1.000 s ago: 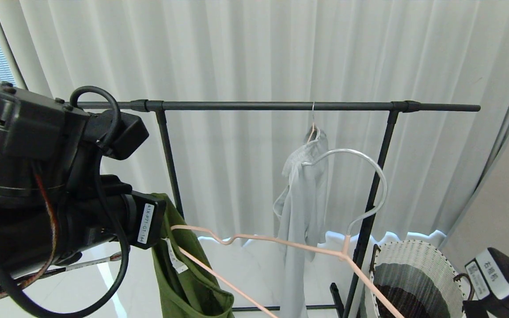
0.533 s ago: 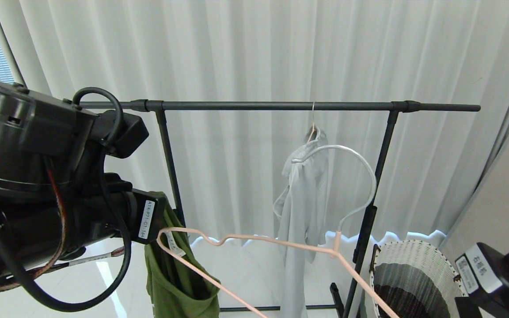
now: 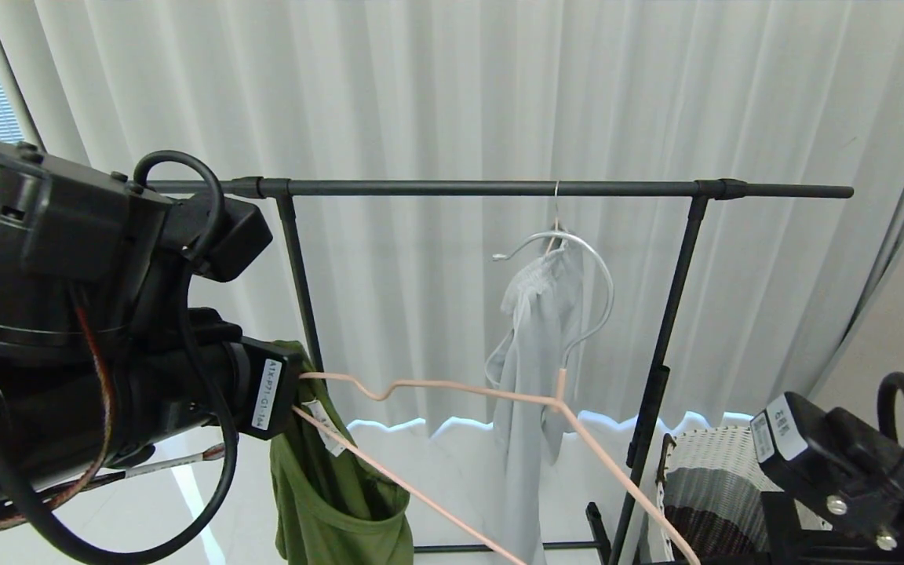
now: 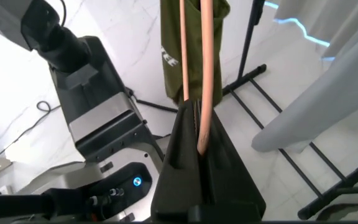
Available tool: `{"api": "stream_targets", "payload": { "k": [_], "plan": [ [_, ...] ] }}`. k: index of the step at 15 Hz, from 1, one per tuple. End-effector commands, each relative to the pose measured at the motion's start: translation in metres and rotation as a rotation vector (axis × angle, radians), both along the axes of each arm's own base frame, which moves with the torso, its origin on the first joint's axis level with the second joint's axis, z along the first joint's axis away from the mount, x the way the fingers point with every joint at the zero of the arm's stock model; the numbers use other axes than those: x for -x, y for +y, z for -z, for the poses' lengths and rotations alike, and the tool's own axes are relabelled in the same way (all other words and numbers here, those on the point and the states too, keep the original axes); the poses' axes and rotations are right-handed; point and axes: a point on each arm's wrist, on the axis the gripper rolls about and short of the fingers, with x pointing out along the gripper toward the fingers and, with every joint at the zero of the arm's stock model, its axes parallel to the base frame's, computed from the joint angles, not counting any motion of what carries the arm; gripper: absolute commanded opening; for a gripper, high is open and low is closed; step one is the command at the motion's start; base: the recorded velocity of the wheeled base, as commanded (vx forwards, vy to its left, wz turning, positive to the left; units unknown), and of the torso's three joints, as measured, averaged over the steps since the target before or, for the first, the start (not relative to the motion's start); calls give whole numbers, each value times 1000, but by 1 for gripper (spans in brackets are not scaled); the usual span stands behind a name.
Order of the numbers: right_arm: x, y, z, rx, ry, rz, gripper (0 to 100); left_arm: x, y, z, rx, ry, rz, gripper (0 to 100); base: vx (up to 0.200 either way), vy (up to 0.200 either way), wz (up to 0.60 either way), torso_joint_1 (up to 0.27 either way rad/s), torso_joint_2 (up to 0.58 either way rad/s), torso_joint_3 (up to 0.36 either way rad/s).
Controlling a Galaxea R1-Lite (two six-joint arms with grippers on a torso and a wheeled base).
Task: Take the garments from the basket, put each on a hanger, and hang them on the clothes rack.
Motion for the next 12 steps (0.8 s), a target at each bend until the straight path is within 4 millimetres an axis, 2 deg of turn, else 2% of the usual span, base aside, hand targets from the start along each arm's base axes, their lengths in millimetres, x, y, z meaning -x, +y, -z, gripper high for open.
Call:
{"api": "stream_targets", "payload": {
  "k": [1,5,8,12],
  "plan": [
    [-1,2,3,12,6,-3,0,1,-1,0,1,-2,6,0,0,0,0,0,0,0],
    [-10,13,7,-1,20,37,0,7,-6,-4,27,-9,33,0,0,0,0,0,0,0],
    [-18,33,14,-26,42,42,0,19,-20,-13,129,-11,76,0,0,0,0,0,0,0],
    [-28,57,17,-26,42,37,0,29,-31,-20,179,-16,133,0,0,0,0,0,0,0]
  ]
}}
